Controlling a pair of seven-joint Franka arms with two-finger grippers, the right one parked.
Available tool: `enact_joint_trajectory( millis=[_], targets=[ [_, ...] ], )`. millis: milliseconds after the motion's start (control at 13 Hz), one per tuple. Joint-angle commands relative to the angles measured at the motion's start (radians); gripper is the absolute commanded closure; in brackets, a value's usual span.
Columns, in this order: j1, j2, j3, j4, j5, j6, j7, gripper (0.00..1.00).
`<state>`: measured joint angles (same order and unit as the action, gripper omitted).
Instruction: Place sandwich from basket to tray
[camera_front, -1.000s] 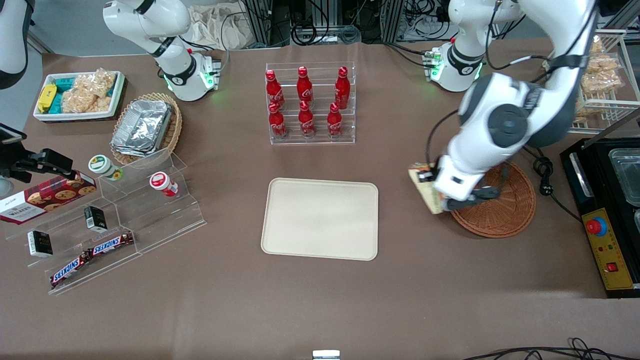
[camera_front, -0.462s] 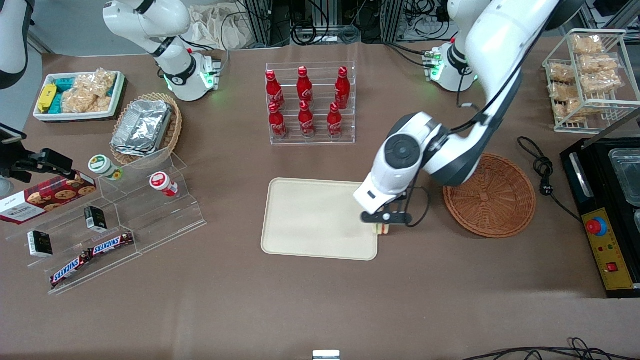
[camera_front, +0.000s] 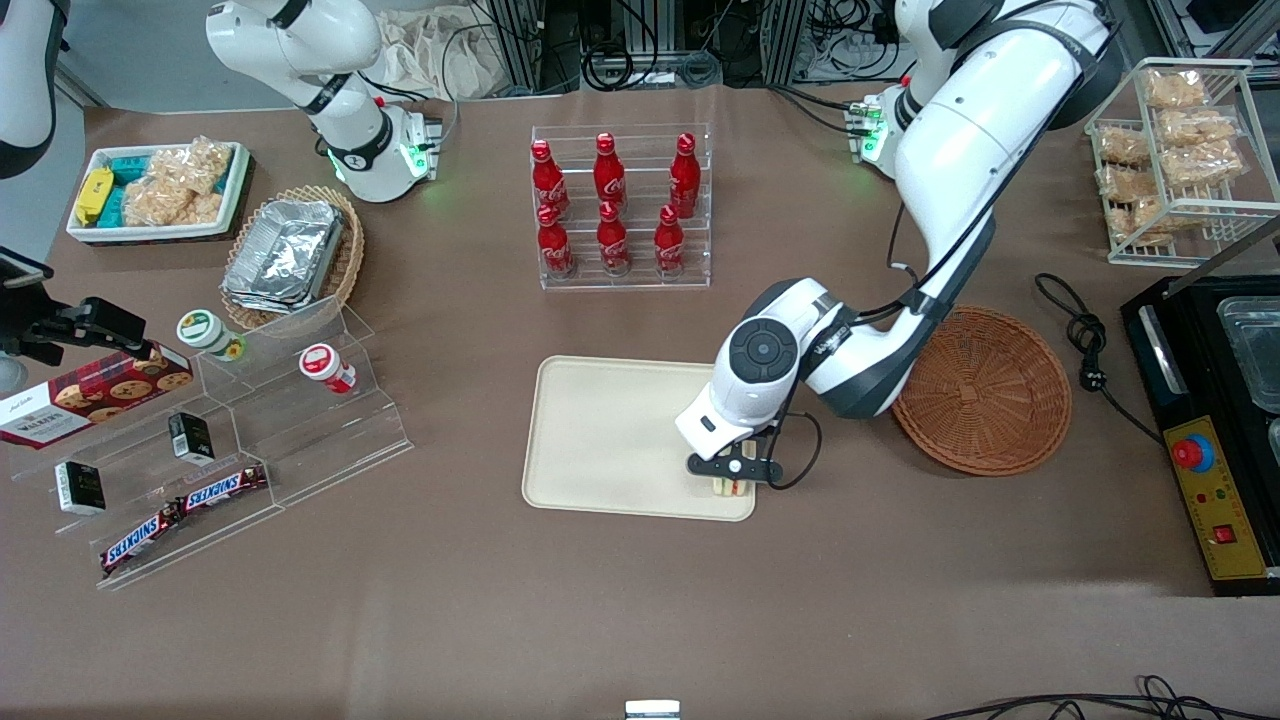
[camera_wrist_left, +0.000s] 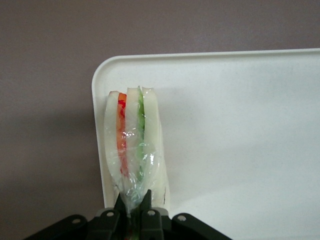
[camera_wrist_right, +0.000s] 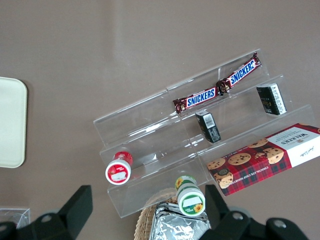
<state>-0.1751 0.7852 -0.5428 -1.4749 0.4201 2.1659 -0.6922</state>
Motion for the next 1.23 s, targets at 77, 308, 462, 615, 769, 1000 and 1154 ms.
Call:
enact_joint_trajectory(
  millis=[77, 308, 462, 615, 769, 1000, 1154],
  targets=[
    [-0.017, 0.009, 0.006, 0.031, 0.003, -0.015, -0.085, 0.03],
    [-0.011, -0.016, 0.0, 0.045, -0.023, -0.186, -0.107, 0.01],
    [-0.003, -0.075, 0.003, 0.1, -0.105, -0.355, -0.096, 0.01],
    [0.058, -0.163, 0.0, 0.111, -0.118, -0.495, -0.05, 0.01],
    [0.11, -0.271, 0.003, 0.102, -0.148, -0.61, -0.044, 0.01],
    [0.195, -0.388, 0.004, 0.096, -0.152, -0.751, -0.034, 0.01],
    [0.259, -0.429, 0.004, 0.091, -0.156, -0.762, 0.078, 0.01]
  ],
)
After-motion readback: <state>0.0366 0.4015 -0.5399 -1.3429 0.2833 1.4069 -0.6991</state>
